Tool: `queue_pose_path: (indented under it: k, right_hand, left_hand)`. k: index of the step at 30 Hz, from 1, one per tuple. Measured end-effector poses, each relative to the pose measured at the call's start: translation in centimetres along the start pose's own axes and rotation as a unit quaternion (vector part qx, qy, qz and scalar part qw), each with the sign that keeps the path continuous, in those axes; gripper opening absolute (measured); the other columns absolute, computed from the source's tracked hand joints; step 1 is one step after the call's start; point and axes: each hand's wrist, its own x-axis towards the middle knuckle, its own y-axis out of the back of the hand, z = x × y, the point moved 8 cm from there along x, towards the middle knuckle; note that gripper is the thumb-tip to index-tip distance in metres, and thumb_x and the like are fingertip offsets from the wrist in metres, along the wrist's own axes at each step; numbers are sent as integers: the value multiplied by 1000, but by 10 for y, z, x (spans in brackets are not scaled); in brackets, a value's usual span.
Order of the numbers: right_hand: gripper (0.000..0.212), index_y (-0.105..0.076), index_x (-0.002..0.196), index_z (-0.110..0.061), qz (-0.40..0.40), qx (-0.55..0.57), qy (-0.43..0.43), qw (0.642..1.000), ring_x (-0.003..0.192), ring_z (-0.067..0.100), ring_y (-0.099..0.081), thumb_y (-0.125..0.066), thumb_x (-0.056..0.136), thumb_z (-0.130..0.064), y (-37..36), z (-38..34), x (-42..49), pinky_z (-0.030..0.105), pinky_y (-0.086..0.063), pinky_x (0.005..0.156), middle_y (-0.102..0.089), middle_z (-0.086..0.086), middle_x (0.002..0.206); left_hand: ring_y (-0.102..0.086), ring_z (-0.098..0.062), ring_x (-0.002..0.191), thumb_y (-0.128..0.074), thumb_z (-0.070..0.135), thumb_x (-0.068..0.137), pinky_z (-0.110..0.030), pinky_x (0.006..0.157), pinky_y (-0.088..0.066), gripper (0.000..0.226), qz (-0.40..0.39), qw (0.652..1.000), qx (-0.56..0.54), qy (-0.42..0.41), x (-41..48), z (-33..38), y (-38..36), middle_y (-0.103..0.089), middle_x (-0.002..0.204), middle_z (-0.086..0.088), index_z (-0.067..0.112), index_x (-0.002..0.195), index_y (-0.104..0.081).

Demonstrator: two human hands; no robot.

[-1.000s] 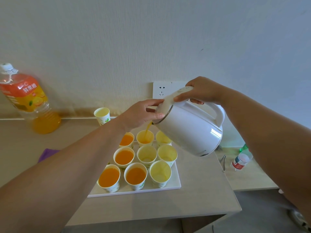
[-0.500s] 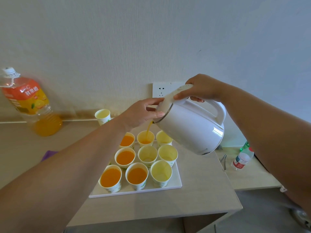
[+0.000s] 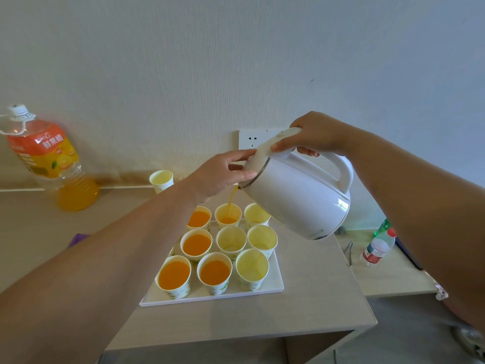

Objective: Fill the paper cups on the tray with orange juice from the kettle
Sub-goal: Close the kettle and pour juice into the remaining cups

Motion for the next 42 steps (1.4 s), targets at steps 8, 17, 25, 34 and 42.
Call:
queue_pose_path:
  k: [8, 17, 25, 34, 42]
  right_hand:
    - [42, -54, 63, -10, 3, 1, -6, 1000, 39, 10, -43, -73, 75, -46, 2, 0, -2, 26, -38, 56, -52, 4, 51]
    - [43, -52, 61, -13, 5, 0, -16, 1000, 34, 5, -40, -73, 75, -47, 0, -1, -3, 26, -37, 54, -46, -8, 35]
    - [43, -52, 62, -13, 5, -23, -10, 1000, 36, 7, -42, -73, 74, -49, 3, -6, -3, 24, -36, 52, -47, -8, 37]
    - [43, -53, 65, -12, -1, -30, -10, 999, 32, 4, -41, -72, 75, -49, 3, -7, -2, 23, -36, 52, -46, -9, 33]
    - [42, -54, 65, -12, -1, -33, -9, 999, 33, 4, -42, -72, 75, -49, 6, -8, -2, 23, -36, 52, -46, -9, 34]
  left_hand:
    - [-57, -4, 114, -66, 25, 88, -23, 96, -44, 51, 3, 1000, -5, 2, -1, 0, 0, -60, 127, 10, 30, 136, -50]
    - [-57, 1, 111, -65, 23, 88, -14, 90, -45, 51, 10, 1000, -13, 0, -4, 1, -2, -60, 126, 12, 30, 136, -50]
    - [-59, -1, 111, -66, 21, 87, -26, 99, -46, 50, 12, 999, -31, 7, -3, 0, -1, -62, 124, 12, 30, 135, -52]
    - [-60, 1, 109, -66, 18, 87, -26, 98, -47, 49, 12, 999, -50, 7, -2, 1, -2, -62, 120, 16, 30, 133, -53]
    - [-59, 2, 107, -66, 19, 87, -23, 95, -48, 48, 17, 999, -48, 3, -2, 2, -1, -62, 118, 17, 32, 131, -53]
